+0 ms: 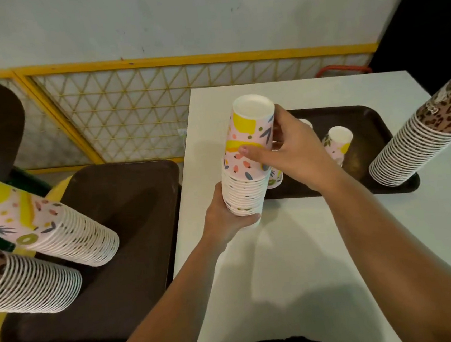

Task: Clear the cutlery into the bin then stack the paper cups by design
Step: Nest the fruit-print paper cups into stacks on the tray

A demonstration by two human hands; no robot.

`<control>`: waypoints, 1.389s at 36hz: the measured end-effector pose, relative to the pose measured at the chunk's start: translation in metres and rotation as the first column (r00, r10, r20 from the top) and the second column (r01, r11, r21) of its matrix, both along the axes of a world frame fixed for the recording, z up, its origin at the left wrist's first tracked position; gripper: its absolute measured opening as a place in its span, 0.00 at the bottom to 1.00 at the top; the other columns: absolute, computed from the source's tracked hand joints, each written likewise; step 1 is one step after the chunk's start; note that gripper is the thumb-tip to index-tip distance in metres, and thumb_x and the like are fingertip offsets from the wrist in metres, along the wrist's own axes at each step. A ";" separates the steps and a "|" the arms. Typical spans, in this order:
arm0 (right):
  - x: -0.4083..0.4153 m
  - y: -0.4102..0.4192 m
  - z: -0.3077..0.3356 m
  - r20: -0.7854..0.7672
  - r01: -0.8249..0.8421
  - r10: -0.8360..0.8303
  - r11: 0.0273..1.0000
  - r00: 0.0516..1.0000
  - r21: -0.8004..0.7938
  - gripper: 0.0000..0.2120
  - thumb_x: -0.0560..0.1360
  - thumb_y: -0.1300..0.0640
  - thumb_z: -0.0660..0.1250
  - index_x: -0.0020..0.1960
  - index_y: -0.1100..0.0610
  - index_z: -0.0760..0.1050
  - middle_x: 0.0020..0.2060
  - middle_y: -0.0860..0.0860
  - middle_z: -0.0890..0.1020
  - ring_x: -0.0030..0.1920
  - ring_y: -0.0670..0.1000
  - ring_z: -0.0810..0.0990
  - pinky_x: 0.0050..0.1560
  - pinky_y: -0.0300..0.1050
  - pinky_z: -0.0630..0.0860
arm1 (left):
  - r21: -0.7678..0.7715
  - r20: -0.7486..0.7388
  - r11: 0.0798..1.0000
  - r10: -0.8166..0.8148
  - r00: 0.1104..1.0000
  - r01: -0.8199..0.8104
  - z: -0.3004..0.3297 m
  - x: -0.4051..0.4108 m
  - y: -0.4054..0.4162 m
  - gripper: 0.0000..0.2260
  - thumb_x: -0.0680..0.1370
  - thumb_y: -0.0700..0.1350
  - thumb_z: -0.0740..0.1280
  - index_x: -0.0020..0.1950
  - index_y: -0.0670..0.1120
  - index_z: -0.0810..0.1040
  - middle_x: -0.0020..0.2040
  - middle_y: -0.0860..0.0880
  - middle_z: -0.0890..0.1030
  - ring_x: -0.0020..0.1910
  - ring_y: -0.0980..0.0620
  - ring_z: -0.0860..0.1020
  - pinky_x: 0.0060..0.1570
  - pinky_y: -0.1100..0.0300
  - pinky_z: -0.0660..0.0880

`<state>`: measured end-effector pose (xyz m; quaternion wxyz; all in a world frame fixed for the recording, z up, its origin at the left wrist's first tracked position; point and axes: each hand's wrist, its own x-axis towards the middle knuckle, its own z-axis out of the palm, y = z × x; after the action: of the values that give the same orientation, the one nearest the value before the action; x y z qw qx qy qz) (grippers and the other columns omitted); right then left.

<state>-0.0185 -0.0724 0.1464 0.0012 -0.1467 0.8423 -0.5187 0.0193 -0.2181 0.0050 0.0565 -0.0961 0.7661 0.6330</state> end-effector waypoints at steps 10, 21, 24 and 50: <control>-0.004 0.010 0.001 -0.041 0.051 -0.052 0.998 0.998 -0.024 0.24 0.68 0.54 0.74 0.61 0.52 0.70 0.46 0.37 0.78 0.45 0.29 0.76 0.44 0.23 0.72 | -0.031 0.011 0.999 -0.033 0.999 0.033 -0.002 -0.002 0.009 0.35 0.54 0.48 0.80 0.55 0.64 0.68 0.56 0.59 0.80 0.56 0.55 0.78 0.57 0.45 0.77; -0.006 0.020 0.006 -0.069 0.017 -0.015 0.999 0.998 0.027 0.25 0.68 0.50 0.73 0.61 0.48 0.67 0.50 0.38 0.77 0.51 0.38 0.77 0.48 0.29 0.74 | -0.032 0.020 0.998 -0.046 0.999 0.046 0.000 -0.006 0.021 0.33 0.55 0.46 0.80 0.54 0.63 0.68 0.53 0.61 0.79 0.56 0.55 0.78 0.56 0.48 0.77; -0.007 0.024 0.004 -0.086 0.056 -0.055 0.998 0.995 0.009 0.23 0.68 0.51 0.73 0.59 0.48 0.67 0.47 0.36 0.77 0.49 0.34 0.77 0.46 0.27 0.74 | -0.019 0.031 0.998 -0.064 0.998 0.064 0.001 -0.008 0.025 0.35 0.55 0.46 0.80 0.57 0.61 0.69 0.54 0.60 0.80 0.56 0.56 0.78 0.56 0.48 0.78; -0.050 0.108 0.047 0.001 0.388 -0.475 0.717 0.880 -0.578 0.14 0.67 0.51 0.66 0.51 0.54 0.71 0.43 0.46 0.82 0.47 0.46 0.83 0.42 0.44 0.79 | -0.004 0.070 0.978 -0.206 0.976 0.207 0.006 -0.031 0.074 0.47 0.61 0.41 0.81 0.74 0.54 0.61 0.63 0.56 0.77 0.62 0.54 0.75 0.63 0.50 0.74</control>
<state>-0.0687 0.0358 0.1929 -0.2254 0.0227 0.6597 -0.7165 -0.0115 -0.1443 0.0112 0.1479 -0.0383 0.7730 0.6157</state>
